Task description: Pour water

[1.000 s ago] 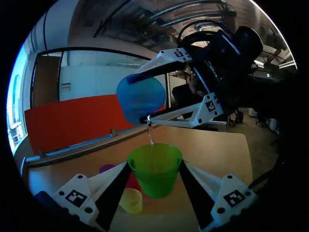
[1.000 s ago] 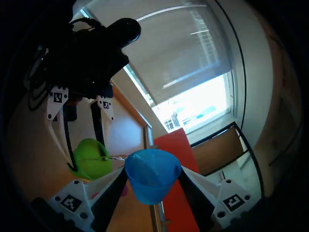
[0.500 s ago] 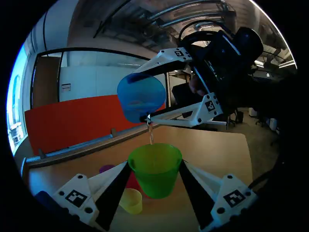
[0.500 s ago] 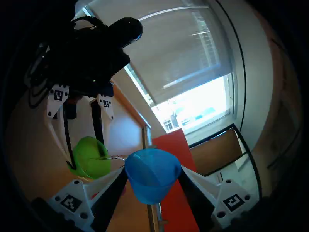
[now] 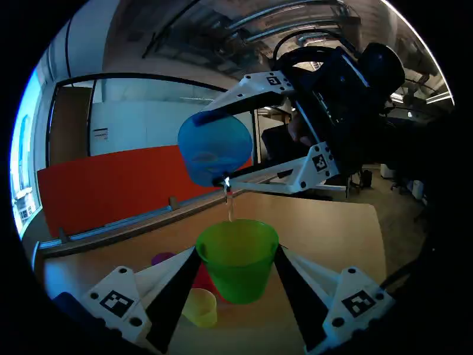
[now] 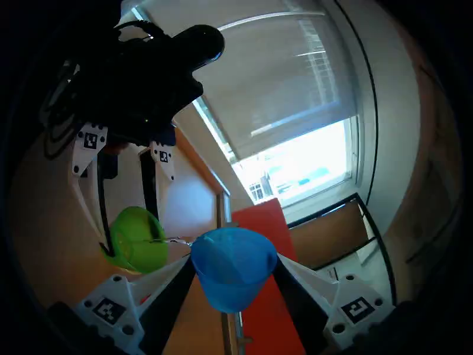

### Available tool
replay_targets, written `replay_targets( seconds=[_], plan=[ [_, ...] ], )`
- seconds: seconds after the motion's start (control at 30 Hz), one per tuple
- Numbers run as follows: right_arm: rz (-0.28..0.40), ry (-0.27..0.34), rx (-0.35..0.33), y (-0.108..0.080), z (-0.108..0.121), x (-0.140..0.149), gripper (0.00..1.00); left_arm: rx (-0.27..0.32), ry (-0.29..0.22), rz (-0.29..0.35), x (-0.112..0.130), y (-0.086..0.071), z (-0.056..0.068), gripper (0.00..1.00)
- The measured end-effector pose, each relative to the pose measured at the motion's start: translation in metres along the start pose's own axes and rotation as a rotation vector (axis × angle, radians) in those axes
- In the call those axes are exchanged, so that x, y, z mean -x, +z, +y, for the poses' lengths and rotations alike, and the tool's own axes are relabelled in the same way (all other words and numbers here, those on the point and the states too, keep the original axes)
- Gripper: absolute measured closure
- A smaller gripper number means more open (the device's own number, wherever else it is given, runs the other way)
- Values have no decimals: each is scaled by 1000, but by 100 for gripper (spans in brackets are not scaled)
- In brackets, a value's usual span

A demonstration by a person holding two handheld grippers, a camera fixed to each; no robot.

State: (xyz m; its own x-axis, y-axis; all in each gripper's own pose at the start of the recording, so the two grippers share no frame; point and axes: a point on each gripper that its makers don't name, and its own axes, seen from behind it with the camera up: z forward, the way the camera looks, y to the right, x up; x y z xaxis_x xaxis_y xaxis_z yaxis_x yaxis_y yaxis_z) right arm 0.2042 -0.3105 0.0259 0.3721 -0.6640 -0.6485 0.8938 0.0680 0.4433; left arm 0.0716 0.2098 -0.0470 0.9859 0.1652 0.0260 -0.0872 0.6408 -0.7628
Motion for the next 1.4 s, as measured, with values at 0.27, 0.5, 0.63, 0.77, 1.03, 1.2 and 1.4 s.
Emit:
replay_targets(
  seconds=[0.27, 0.5, 0.63, 0.77, 1.03, 1.2, 1.4],
  plan=[
    [-4, -13, 5, 0, 3, 2, 9, -2, -1, 0, 0, 0, -1, 14],
    [-7, -30, 8, -1, 4, 3, 9, -1, 1, -1, 0, 0, 0, 14],
    [-9, -41, 11, -2, 6, 4, 9, 1, 1, 0, -1, 0, 1, 14],
    [-9, -51, 13, -3, 7, 4, 9, 1, 3, 0, -1, 0, 1, 14],
    [-8, -67, 16, -3, 10, 5, 9, 1, 4, -1, -1, 0, 1, 14],
    [-9, -75, 16, -3, 11, 5, 9, 3, 6, -1, -1, 1, 1, 14],
    [-12, -90, 17, -3, 11, 6, 9, 5, 6, -1, -1, 2, 2, 14]
  ],
)
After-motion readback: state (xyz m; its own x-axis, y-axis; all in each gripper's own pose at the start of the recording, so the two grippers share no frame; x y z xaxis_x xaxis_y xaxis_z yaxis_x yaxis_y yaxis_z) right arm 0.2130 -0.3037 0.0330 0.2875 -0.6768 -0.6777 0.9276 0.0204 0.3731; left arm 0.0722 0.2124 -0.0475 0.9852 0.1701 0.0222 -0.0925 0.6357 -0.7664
